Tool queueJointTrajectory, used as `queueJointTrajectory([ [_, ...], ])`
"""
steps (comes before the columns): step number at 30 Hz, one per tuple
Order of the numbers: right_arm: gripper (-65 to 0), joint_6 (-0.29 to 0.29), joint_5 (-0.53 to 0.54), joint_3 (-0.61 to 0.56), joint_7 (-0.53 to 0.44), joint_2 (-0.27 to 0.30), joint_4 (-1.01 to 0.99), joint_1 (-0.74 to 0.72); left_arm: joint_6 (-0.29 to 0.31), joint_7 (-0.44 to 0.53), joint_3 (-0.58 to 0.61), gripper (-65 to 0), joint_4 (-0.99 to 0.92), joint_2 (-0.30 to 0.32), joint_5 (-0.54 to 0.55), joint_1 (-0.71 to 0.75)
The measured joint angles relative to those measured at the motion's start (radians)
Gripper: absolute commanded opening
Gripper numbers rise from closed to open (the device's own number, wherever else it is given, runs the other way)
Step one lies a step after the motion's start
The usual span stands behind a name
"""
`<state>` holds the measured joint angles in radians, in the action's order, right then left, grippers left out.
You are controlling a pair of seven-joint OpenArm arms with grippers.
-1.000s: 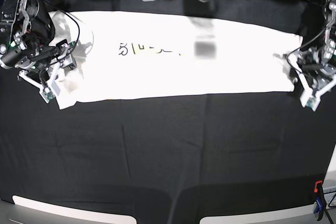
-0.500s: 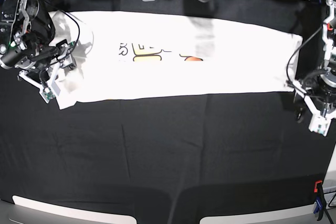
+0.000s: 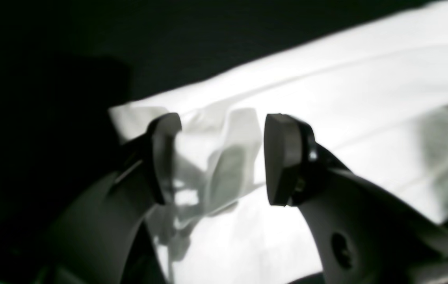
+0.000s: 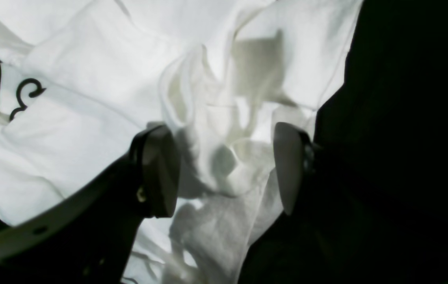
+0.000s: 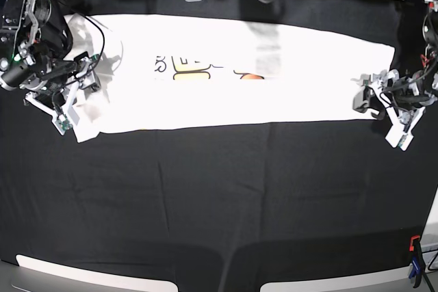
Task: Layout the t-shirt on the table in an organized manner, then fold the t-shirt properly
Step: 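Release the strip ends and regrasp the folded edge with both grippers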
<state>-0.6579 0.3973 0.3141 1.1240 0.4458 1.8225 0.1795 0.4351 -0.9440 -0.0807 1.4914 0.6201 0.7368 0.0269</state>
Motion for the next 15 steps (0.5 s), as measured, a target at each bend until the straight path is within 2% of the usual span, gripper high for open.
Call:
queueJointTrajectory([
  [6,-29.1,0.000,-0.003,0.000,0.000,0.000,0.000,0.000,0.048,-0.039,0.000,-34.1,-0.004,0.000,0.002,0.000],
  [9,-29.1,0.000,-0.003,0.000,0.000,0.000,0.000,0.000,0.097,-0.090,0.000,-34.1,-0.004,0.000,0.000,0.000],
  [15,-29.1,0.000,-0.003,0.000,0.000,0.000,0.000,0.000,0.195,-0.260,0.000,-34.1,-0.004,0.027,0.134,0.009],
])
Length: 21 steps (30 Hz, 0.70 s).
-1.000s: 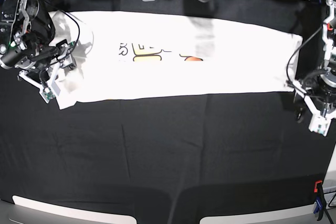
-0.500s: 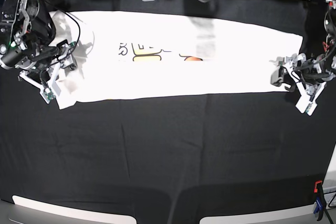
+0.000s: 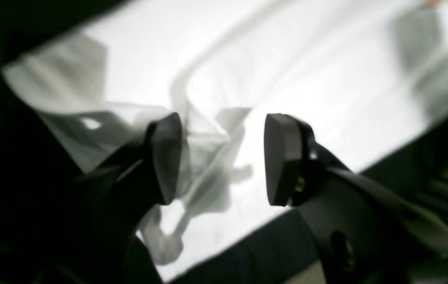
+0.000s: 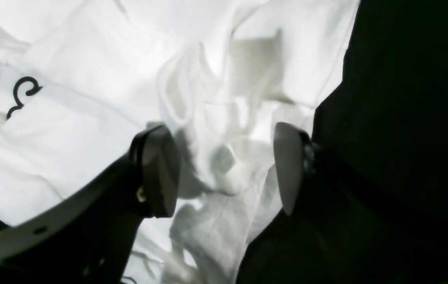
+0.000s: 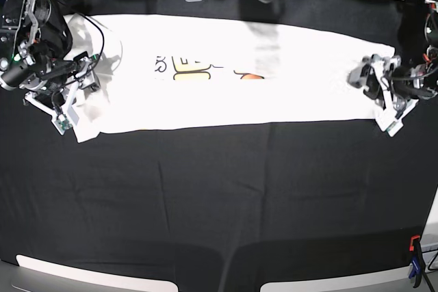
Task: Layout the t-shirt on the table in an organized manner, then fold the t-shirt properly
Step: 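Release the strip ends and regrasp the folded edge with both grippers, then pull the strip ends apart with both grippers to smooth it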
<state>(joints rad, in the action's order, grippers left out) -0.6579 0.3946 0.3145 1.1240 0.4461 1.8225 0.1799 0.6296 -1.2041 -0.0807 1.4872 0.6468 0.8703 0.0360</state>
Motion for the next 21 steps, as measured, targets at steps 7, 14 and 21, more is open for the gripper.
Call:
queueJointTrajectory([
  [7,-29.1,0.000,0.000,0.000,0.000,0.000,0.000,0.000,0.004,-0.028,0.000,-34.1,0.000,0.092,0.148,0.000],
  [14,-29.1,0.000,0.000,0.000,0.000,0.000,0.000,0.000,0.004,-0.032,0.000,-34.1,0.000,0.189,0.250,0.000],
  [21,-29.1,0.000,0.000,0.000,0.000,0.000,0.000,0.000,-0.240,0.125,0.000,-34.0,0.001,0.154,-0.034,-0.001],
])
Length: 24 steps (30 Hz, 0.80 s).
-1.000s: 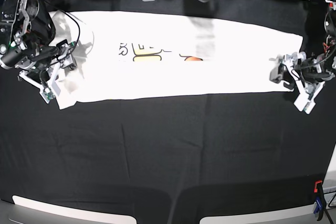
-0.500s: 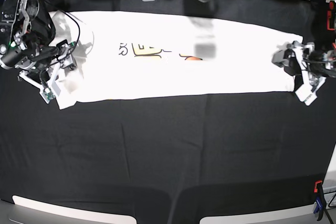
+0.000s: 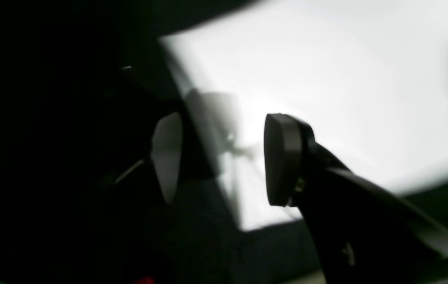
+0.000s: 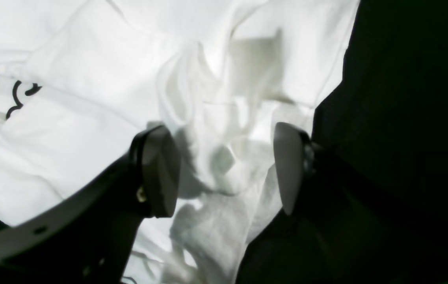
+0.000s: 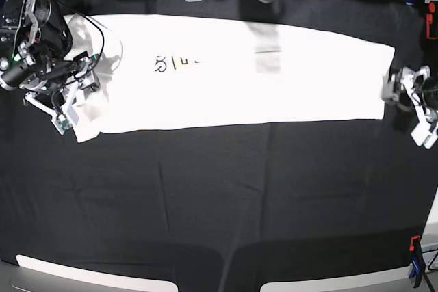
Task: Layout the t-shirt on the table in an organized manner, then fold the t-shirt properly
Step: 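Pull the strip ends apart with both grippers to smooth it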
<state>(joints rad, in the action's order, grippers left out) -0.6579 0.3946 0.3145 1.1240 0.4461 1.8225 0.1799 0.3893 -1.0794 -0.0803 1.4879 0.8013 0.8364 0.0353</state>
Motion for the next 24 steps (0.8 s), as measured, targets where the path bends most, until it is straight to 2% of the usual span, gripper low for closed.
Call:
queueJointTrajectory([
  [1,-29.1,0.000,0.013,0.000,0.000,0.000,0.000,0.000,-0.024,0.008,0.000,-34.0,0.000,-0.007,-0.027,0.000],
  [3,-29.1,0.000,0.084,0.000,0.002,0.000,0.000,0.000,-0.023,0.010,0.000,-34.0,-0.003,-0.014,-0.023,0.000],
  [5,-29.1,-0.002,0.144,0.000,0.001,0.000,0.003,0.000,-0.019,0.007,0.000,-34.0,-0.015,-0.016,0.040,0.000],
  [8,-29.1,-0.009,0.204,0.000,-0.006,0.000,0.047,0.012,-0.016,0.006,0.000,-34.0,-0.063,-0.017,0.070,-0.005],
  [11,-29.1,-0.013,0.234,0.002,-0.122,-0.017,0.140,0.067,0.000,0.000,0.000,-34.0,-0.129,-0.017,0.122,-0.004],
  [15,-29.1,-0.016,0.206,0.002,-0.148,-0.125,0.235,0.148,0.026,-0.008,0.000,-34.0,-0.188,-0.018,0.189,-0.005],
  [18,-29.1,-0.016,0.178,0.015,-0.149,-0.211,0.270,0.196,0.031,-0.004,-0.018,-34.0,-0.226,-0.047,0.200,-0.008],
  [21,-29.1,-0.024,0.162,0.038,-0.135,-0.267,0.286,0.247,0.113,-0.031,-0.037,-34.0,-0.276,-0.076,0.293,-0.005],
  [24,-29.1,-0.028,0.156,0.076,-0.114,-0.286,0.301,0.295,0.198,-0.080,-0.039,-34.0,-0.333,-0.078,0.392,-0.006],
])
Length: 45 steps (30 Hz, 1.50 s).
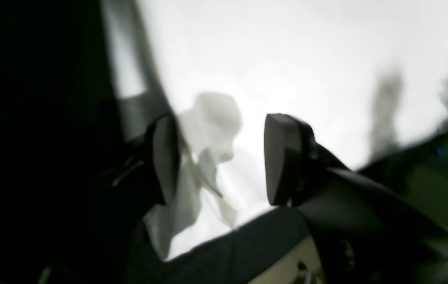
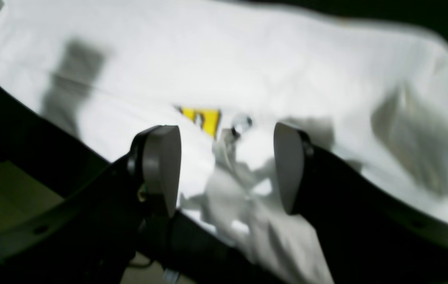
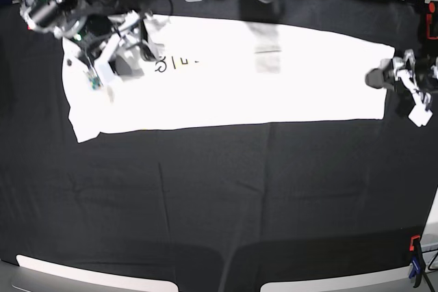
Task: Layout the t-shirt on the table in an organized manner, then fold the t-shirt properly
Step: 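Pull the strip ends apart with both grippers to smooth it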
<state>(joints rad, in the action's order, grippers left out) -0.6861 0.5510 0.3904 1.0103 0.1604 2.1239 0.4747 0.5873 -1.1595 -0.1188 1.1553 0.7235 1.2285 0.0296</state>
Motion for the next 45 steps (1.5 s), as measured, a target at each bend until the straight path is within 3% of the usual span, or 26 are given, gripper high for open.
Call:
queueJointTrajectory([
  [10,-29.1,0.000,0.018,0.070,0.020,0.000,0.097,0.024,0.019,0.037,-0.005,-34.0,-0.091,-0.002,0.023,-0.007],
  [14,-29.1,0.000,0.018,0.070,0.020,0.000,0.115,0.024,0.035,0.066,-0.019,-34.0,-0.091,-0.011,-0.115,-0.040],
  [16,-29.1,0.000,0.018,0.070,0.024,0.000,0.115,0.024,-0.010,0.064,-0.033,-34.0,-0.090,-0.008,-0.159,-0.060],
  [20,-29.1,0.000,0.018,0.070,0.023,0.000,0.115,0.024,-0.036,0.060,-0.044,-34.0,-0.092,0.028,-0.180,-0.065],
  [23,-29.1,0.000,0.018,0.070,0.026,0.000,0.115,0.024,-0.034,0.064,-0.045,-34.0,-0.092,0.014,-0.197,-0.062],
  [27,-29.1,0.000,0.017,0.070,0.035,0.000,0.115,0.024,-0.032,0.079,-0.048,-34.0,-0.090,-0.027,-0.174,-0.035],
  [33,-29.1,0.000,0.018,0.070,0.035,-0.003,0.115,0.024,0.045,0.056,-0.053,-34.0,-0.084,-0.101,-0.148,-0.021],
  [39,-29.1,0.000,0.019,0.070,0.035,-0.003,0.115,0.024,0.060,0.024,-0.051,-34.0,-0.085,-0.082,-0.103,-0.019],
  [42,-29.1,0.000,0.018,0.070,0.035,-0.003,0.115,0.024,0.097,-0.058,-0.050,-34.0,-0.087,-0.054,-0.037,-0.013],
  [45,-29.1,0.000,0.018,0.070,0.038,-0.003,0.115,0.024,0.098,-0.108,-0.045,-34.0,-0.091,-0.030,0.055,-0.005],
])
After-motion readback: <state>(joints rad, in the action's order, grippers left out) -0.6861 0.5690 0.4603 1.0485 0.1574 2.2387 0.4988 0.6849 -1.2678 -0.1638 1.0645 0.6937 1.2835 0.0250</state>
